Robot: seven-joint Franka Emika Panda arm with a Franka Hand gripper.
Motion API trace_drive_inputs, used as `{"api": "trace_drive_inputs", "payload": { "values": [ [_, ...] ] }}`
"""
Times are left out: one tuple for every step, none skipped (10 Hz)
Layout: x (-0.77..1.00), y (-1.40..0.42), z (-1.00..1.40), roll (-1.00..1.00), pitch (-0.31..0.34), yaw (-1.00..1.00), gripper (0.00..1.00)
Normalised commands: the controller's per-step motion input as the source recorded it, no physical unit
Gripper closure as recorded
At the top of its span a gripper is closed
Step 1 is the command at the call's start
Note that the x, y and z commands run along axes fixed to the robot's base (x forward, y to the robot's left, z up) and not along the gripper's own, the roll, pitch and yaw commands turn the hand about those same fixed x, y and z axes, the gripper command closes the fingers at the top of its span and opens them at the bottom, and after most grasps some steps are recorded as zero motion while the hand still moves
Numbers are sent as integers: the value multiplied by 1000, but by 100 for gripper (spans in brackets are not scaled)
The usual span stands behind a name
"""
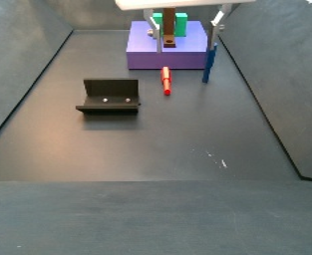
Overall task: Pick up the blue object. Move up. Move to above the board. Insert the blue object.
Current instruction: Pick up the blue object.
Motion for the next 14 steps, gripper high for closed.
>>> {"api": "trace_drive_inputs", "payload": {
  "values": [
    [0,-383,-163,134,-34,60,0],
    [0,-414,-129,101,-50,89,0],
    [0,-403,-126,124,-50,86,0],
    [-426,-306,0,66,-74,0,0],
    [-526,-306,63,81,-79,0,0],
    [-389,-497,31,136,-81,66,0],
    [-337,-546,0,179,-73,117,0],
    [-320,-569,0,191,-86,137,0],
    [-283,-517,-14,169,-100,83,0],
    [-231,-500,-46,131,-121,69,0],
    [-183,-523,-71,153,-121,71,0],
    [-174,-503,-109,164,-114,77,0],
    [-217,-423,-214,144,-137,54,0],
    [-206,-346,-263,134,-137,23,0]
  ]
}}
